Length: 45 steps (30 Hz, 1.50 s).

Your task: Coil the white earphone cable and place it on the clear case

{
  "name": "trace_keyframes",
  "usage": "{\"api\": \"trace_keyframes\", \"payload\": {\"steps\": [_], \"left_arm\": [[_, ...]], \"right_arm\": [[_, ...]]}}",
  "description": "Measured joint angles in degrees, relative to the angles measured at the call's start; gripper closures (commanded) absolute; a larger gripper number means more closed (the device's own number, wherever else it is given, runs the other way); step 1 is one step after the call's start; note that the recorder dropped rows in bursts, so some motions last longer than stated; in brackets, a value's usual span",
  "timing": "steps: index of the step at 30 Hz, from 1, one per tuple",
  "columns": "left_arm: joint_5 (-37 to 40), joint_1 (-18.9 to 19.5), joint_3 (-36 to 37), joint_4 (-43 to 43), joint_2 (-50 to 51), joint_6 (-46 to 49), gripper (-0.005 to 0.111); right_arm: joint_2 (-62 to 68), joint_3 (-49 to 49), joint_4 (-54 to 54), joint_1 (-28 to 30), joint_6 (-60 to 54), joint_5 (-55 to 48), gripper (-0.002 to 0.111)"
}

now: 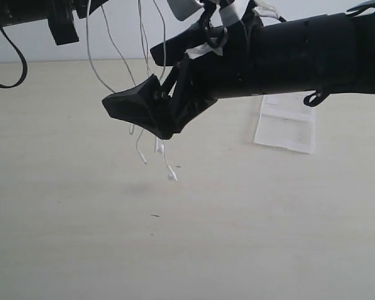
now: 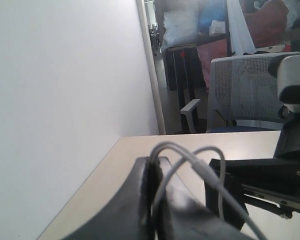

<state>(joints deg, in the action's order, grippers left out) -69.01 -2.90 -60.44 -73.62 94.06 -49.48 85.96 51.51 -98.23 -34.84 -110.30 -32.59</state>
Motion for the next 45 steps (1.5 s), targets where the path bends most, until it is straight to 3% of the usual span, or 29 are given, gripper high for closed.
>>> {"api": "trace_keyframes", "payload": {"steps": [21, 29, 34, 45], "left_arm": [[1.2, 0.0, 0.0, 1.6, 0.0, -2.5, 0.107], [1.4, 0.0, 0.0, 3.4, 0.0, -4.3, 0.107], [1.4, 0.0, 0.0, 3.7, 0.0, -4.9, 0.107], [1.4, 0.0, 0.0, 3.7, 0.0, -5.1, 0.107]], "right_arm": [[0.0, 0.0, -1.3, 0.0, 4.2, 5.9, 0.004], [2.1, 0.1, -1.3, 0.0, -3.7, 3.4, 0.004], [5.2, 1.4, -1.3, 0.0, -4.3, 7.6, 0.004], [9.8, 7.2, -1.3, 0.0, -4.3, 5.9, 0.004]]}}
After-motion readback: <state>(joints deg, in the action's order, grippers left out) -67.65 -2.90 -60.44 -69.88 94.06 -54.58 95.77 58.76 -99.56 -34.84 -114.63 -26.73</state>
